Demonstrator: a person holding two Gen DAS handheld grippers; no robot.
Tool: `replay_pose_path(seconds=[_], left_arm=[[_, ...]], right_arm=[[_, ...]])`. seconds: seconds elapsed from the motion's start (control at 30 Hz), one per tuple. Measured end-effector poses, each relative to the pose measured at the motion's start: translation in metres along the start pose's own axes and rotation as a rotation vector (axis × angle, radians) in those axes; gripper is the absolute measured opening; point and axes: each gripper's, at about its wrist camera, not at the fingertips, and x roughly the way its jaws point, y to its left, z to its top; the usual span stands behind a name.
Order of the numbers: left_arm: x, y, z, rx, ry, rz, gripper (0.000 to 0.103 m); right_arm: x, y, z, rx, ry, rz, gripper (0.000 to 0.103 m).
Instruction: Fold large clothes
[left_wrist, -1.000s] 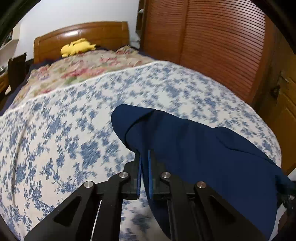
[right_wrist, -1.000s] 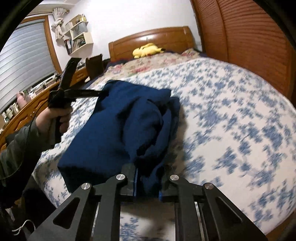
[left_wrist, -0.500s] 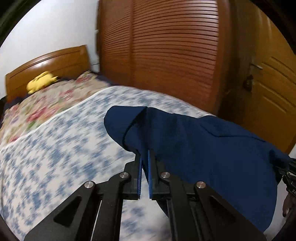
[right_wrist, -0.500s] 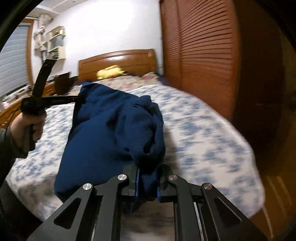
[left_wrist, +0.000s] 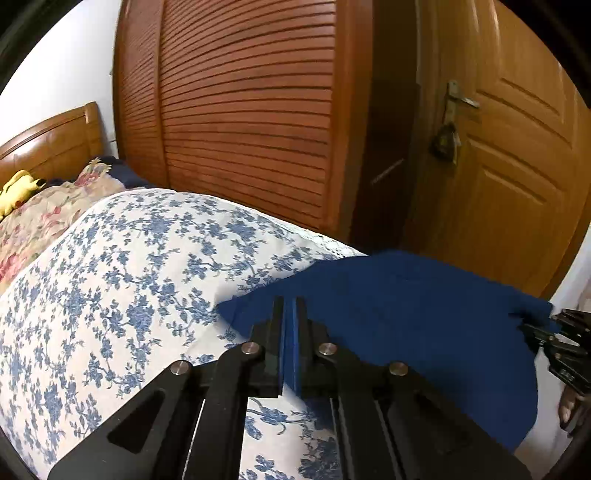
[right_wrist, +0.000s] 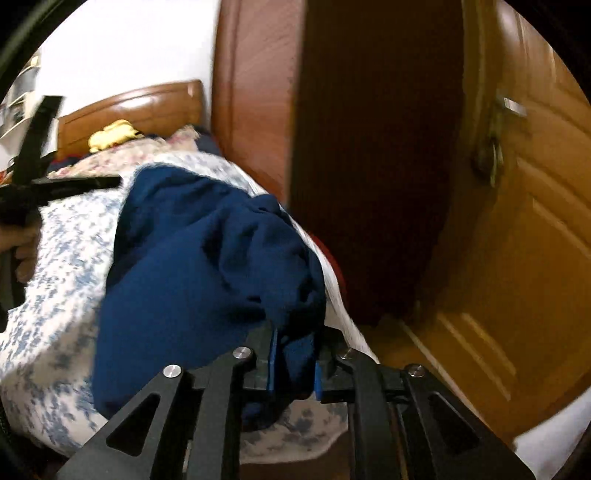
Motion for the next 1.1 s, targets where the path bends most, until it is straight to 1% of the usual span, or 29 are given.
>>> replay_pose_path(seconds=[0.03, 0.07, 0.1, 0.13, 0.17, 0.2, 0.23, 0.27, 0.3, 0.37, 0.47, 0.53, 0.6, 0.63, 0.67, 0.73, 0.77, 0.97, 1.0, 1.1], left_arm=[[-0.002, -0.003, -0.001, 0.010, 0.001, 0.010, 0.004], [-0.005, -0.005, -0.003, 0.024, 0.000, 0.019, 0.004], [-0.011, -0.005, -0.007, 0.045, 0.000, 0.024, 0.004], [-0.012, -0.005, -0.009, 0.055, 0.001, 0.024, 0.004], [-0.018, -0.003, -0.013, 0.063, 0.003, 0.026, 0.004], [-0.022, -0.003, -0.016, 0.065, 0.004, 0.028, 0.004], [-0.026, -0.001, -0.021, 0.066, 0.007, 0.027, 0.008], [-0.030, 0.001, -0.025, 0.069, 0.009, 0.022, 0.018], [-0.038, 0.003, -0.030, 0.072, 0.003, 0.014, 0.022], [-0.046, 0.000, -0.037, 0.077, -0.008, 0.003, 0.033], [-0.062, -0.002, -0.051, 0.083, -0.008, -0.022, 0.037], [-0.071, -0.004, -0.059, 0.084, -0.014, -0.032, 0.039], [-0.084, -0.005, -0.067, 0.076, -0.043, -0.057, 0.053], [-0.091, -0.005, -0.070, 0.074, -0.057, -0.061, 0.067], [-0.096, -0.005, -0.073, 0.074, -0.064, -0.057, 0.074], [-0.108, -0.006, -0.079, 0.074, -0.066, -0.055, 0.076], [-0.113, -0.006, -0.081, 0.069, -0.064, -0.055, 0.077], [-0.140, -0.006, -0.089, 0.071, -0.068, -0.027, 0.079], [-0.143, -0.005, -0.091, 0.072, -0.068, -0.021, 0.079], [-0.160, -0.003, -0.097, 0.069, -0.075, -0.011, 0.079]], right_arm=[[0.003, -0.003, 0.000, 0.008, 0.011, 0.004, 0.028], [0.005, -0.006, 0.000, 0.015, 0.023, -0.001, 0.032], [0.002, -0.006, 0.001, 0.017, 0.016, -0.015, 0.039], [-0.002, -0.009, 0.002, 0.023, -0.006, -0.035, 0.048], [-0.009, -0.007, 0.007, 0.035, -0.027, -0.047, 0.053], [-0.015, -0.009, 0.010, 0.053, -0.050, -0.051, 0.060], [-0.018, -0.009, 0.012, 0.060, -0.061, -0.048, 0.061], [-0.021, -0.007, 0.015, 0.055, -0.067, -0.040, 0.061], [-0.022, -0.003, 0.017, 0.046, -0.076, -0.027, 0.061], [-0.021, 0.009, 0.020, 0.026, -0.088, 0.020, 0.061], [-0.011, 0.026, 0.014, -0.004, -0.075, 0.061, 0.061], [0.002, 0.024, 0.009, -0.004, -0.058, 0.070, 0.061], [0.021, 0.014, 0.005, 0.021, -0.015, 0.083, 0.061], [0.038, 0.012, 0.008, 0.042, 0.009, 0.094, 0.061], [0.046, 0.007, 0.006, 0.062, 0.033, 0.107, 0.061], [0.058, 0.000, 0.004, 0.086, 0.068, 0.129, 0.061], [0.057, 0.000, 0.006, 0.085, 0.062, 0.130, 0.061], [0.046, 0.005, 0.019, 0.053, 0.063, 0.047, 0.062], [0.042, 0.007, 0.020, 0.050, 0.060, 0.039, 0.063], [0.029, 0.024, 0.020, 0.027, 0.037, 0.031, 0.071]])
